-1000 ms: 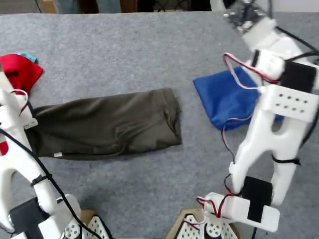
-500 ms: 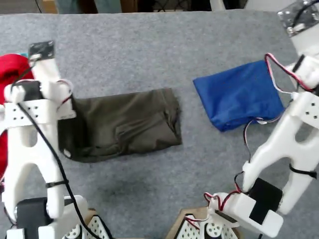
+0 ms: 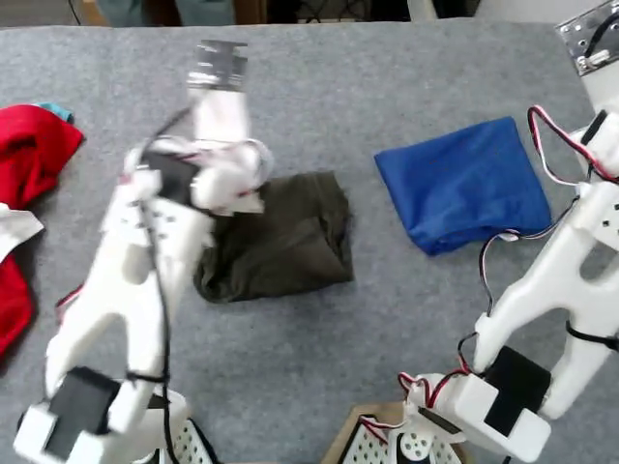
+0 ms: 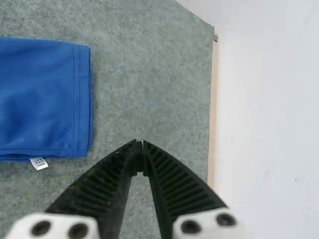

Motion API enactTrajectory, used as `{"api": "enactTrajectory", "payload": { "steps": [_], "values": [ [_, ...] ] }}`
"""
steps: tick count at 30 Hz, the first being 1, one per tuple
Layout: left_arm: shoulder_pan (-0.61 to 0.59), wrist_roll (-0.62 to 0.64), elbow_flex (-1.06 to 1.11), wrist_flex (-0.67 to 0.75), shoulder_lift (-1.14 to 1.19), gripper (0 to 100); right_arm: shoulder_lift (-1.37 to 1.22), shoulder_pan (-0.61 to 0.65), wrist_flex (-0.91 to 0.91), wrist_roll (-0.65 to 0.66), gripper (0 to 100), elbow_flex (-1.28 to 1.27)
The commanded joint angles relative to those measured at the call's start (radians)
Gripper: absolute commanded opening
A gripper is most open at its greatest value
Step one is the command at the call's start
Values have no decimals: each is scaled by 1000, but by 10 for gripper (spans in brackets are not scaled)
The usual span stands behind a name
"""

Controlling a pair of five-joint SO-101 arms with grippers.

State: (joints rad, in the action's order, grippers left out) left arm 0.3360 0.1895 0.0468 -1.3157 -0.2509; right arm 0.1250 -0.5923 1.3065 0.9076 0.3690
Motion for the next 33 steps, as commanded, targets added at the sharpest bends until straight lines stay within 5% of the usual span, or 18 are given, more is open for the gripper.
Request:
{"api": "enactTrajectory", "payload": {
  "steps": [1,15,21,25,29,31,33],
  "values": [
    [93,8,-88,18,87,29,33,-17,-23,-2,15,42],
    [225,9,-298,18,462,43,33,-15,-25,2,15,28],
    [166,216,-412,-80,559,320,33,-8,-23,38,15,5],
    [50,187,-588,-169,562,281,33,69,-2,35,15,-4],
    [-133,94,-733,-288,572,123,22,252,115,25,15,-67],
    [-216,43,-710,-316,578,20,10,362,176,-9,15,-108],
    [-283,3,-641,-318,591,45,-4,489,235,-72,15,-137]
  ]
}}
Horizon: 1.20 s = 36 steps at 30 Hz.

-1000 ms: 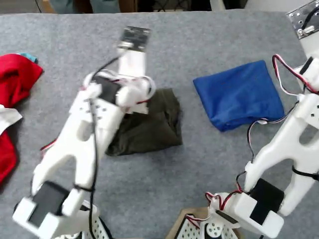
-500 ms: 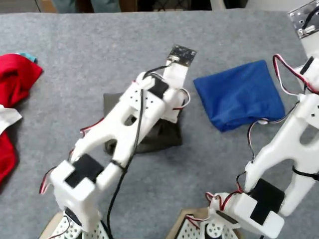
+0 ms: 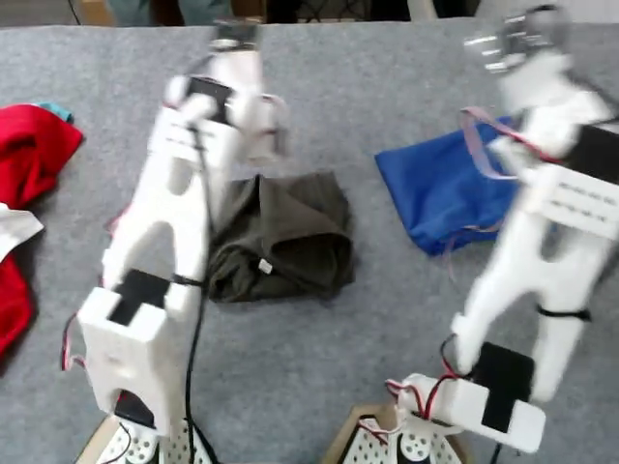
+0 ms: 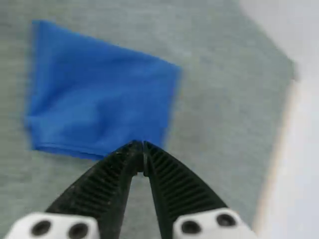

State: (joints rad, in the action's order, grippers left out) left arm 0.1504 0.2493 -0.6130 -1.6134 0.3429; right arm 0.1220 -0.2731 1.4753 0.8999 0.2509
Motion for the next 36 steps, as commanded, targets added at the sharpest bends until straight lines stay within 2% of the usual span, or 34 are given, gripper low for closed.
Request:
{"api": "enactTrajectory", "payload": {
  "steps": [1,7,11,15,21,25,29,36],
  "values": [
    [-127,-66,56,-15,0,32,-5,244,97,-104,15,-30],
    [-295,-91,225,-15,-41,28,-111,631,175,-296,15,-114],
    [-418,-153,389,31,-173,28,-189,790,204,-358,15,-147],
    [-484,-190,699,199,-336,28,-254,881,195,-396,15,-140],
    [-426,-176,1176,525,-514,29,-372,887,75,-425,15,-140],
    [-406,-123,1374,724,-563,29,-460,824,6,-417,15,-139],
    [-406,-68,1448,804,-568,29,-522,701,-18,-356,15,-56],
    [-404,-38,1477,816,-569,29,-653,520,-63,-219,15,229]
  ]
}}
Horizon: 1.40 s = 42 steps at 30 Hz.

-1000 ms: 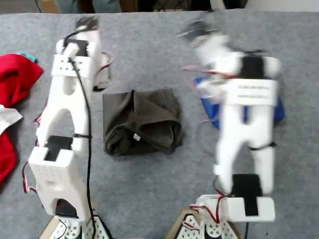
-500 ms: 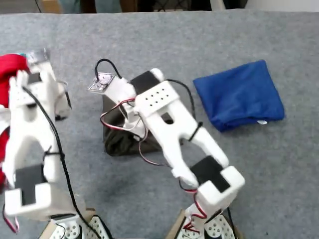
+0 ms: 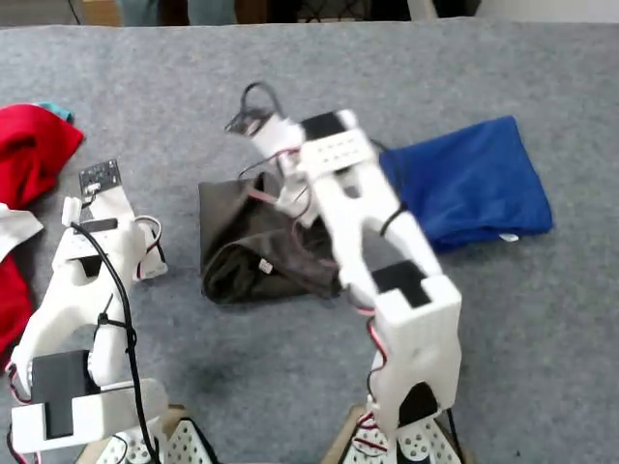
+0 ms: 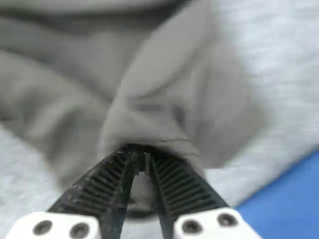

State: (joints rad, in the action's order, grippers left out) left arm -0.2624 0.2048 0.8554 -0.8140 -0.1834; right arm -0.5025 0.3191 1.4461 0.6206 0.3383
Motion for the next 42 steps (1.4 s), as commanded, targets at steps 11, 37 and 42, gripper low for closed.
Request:
{"api": "enactTrajectory", "payload": {
  "steps": [11,37,42],
  "values": [
    [8,0,12,15,-51,29,-219,-147,104,87,15,713],
    [7,0,4,15,-52,29,7,64,252,23,15,-59],
    [7,0,4,14,-52,29,7,-5,132,64,15,-257]
  ]
}}
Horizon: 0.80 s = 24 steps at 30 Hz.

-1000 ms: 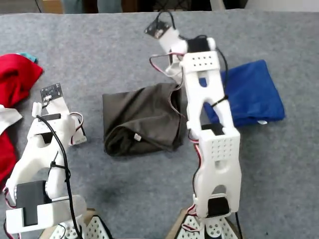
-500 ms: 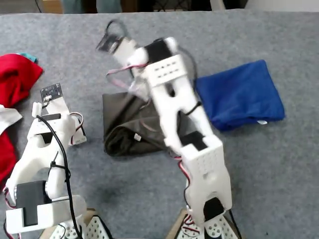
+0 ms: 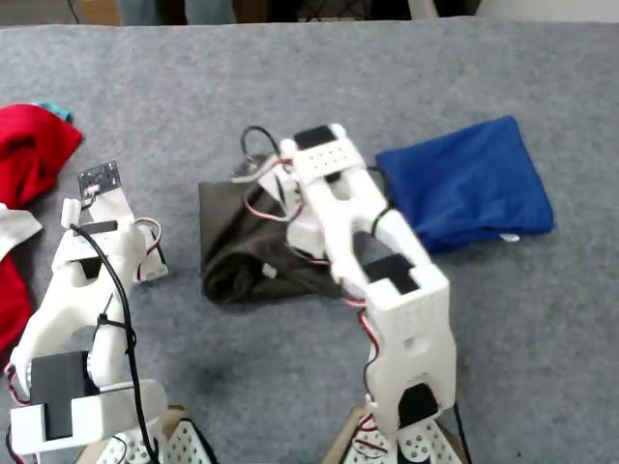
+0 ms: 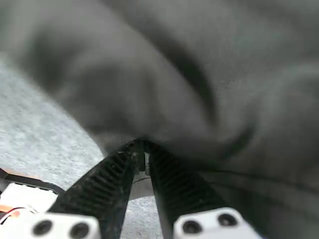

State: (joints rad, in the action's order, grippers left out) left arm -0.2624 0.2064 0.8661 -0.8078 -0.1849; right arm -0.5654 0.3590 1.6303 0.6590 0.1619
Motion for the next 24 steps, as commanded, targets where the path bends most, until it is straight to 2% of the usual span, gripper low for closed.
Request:
{"api": "enactTrajectory", "payload": {
  "steps": [1,5,11,16,21,24],
  "values": [
    [7,-2,-7,8,-51,29,71,-60,-60,35,15,-113],
    [7,-2,-7,8,-51,29,114,-124,-69,58,15,-185],
    [7,-2,-8,9,-51,29,240,-238,-69,178,15,-220],
    [12,-3,-48,8,-51,29,371,-184,-57,181,15,-173],
    [131,-2,-263,-175,-115,29,526,-137,-14,160,15,-153],
    [263,5,-363,-189,-132,29,573,-153,-14,115,15,-171]
  ]
}}
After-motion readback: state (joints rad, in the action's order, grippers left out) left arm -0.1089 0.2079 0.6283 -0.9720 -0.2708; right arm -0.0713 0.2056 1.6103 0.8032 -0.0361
